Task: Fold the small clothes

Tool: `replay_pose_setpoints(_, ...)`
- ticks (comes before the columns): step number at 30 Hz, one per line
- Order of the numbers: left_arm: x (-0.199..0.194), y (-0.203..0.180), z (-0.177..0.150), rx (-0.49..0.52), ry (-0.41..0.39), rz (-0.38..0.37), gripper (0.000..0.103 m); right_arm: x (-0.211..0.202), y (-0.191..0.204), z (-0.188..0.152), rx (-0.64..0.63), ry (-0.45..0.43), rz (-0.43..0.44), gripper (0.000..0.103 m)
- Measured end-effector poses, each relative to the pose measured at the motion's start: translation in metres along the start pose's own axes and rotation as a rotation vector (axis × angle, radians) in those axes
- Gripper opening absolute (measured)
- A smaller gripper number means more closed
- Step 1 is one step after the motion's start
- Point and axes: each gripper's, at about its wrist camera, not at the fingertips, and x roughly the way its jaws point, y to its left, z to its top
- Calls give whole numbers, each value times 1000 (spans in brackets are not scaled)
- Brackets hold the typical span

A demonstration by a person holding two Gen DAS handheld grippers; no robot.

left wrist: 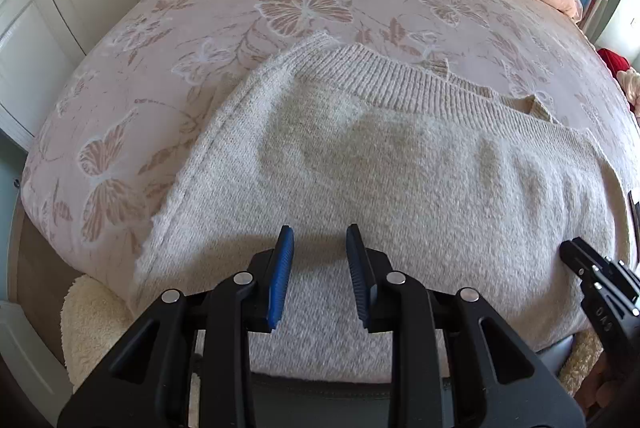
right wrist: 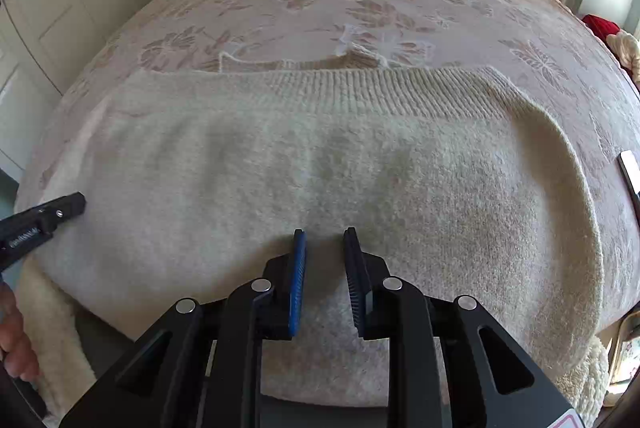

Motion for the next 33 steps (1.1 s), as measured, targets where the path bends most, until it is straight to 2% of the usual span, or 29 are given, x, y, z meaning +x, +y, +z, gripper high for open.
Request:
replay_pose_setpoints(1,-3,0,-3,0,-2,-8,27,-7,1,2,21,-15,31,21)
replay_pose_setpoints(4,-7,1,-9,-6,1,-15,27,0,9,2,-10,-9,-7,21)
replay_pose_setpoints(6,-8,1,-12,-13,5,-24,27,27,7,-5,-19,73,-44,21)
replay_pose_setpoints(9,-11,2,-17,-7,8,-27,27,23,8,-7,-7,50,-44,21)
replay_pose_setpoints(11,-14,7,-21,-24,10,-33,32,12,8,-2,31,31,-5,21)
replay_pose_setpoints(12,-17,13,-22,-44,6,-32,39,7,9,2,38,17,16,21)
replay_pose_setpoints(14,-26,29,-26,-124,-23,-38,51,-1,14,8,24,-8,8,21)
replay_pose_setpoints(15,-30,42,-28,-189,-47,-48,70,-2,15,11,19,-15,6,21)
replay_pose_setpoints(16,-33,56,-31,-270,-67,-54,81,0,16,14,17,-13,2,21)
replay_pose_setpoints(19,-25,95,-39,-489,-65,-103,85,15,14,16,32,13,-8,21)
replay_pose_setpoints(21,-6,111,-42,-572,-14,-131,85,33,12,12,47,63,1,21)
replay_pose_setpoints(23,14,120,-45,-633,27,-157,85,40,12,6,43,45,-5,21)
replay_pose_setpoints(24,23,125,-48,-665,45,-171,84,41,13,4,32,40,-11,21)
replay_pose_setpoints(26,23,129,-49,-703,14,-184,82,40,16,5,18,41,-22,21)
replay_pose_setpoints(27,21,128,-46,-702,7,-197,64,40,16,5,15,43,-22,21)
replay_pose_setpoints(28,19,125,-42,-678,3,-245,37,40,15,5,16,43,-19,21)
replay_pose_setpoints(29,14,121,-36,-652,11,-253,30,40,14,5,20,41,-13,21)
replay_pose_setpoints(31,-12,109,-25,-600,-47,-287,24,41,12,3,28,31,-1,21)
replay_pose_setpoints(33,-52,79,-7,-479,-132,-329,22,41,10,2,34,19,10,21)
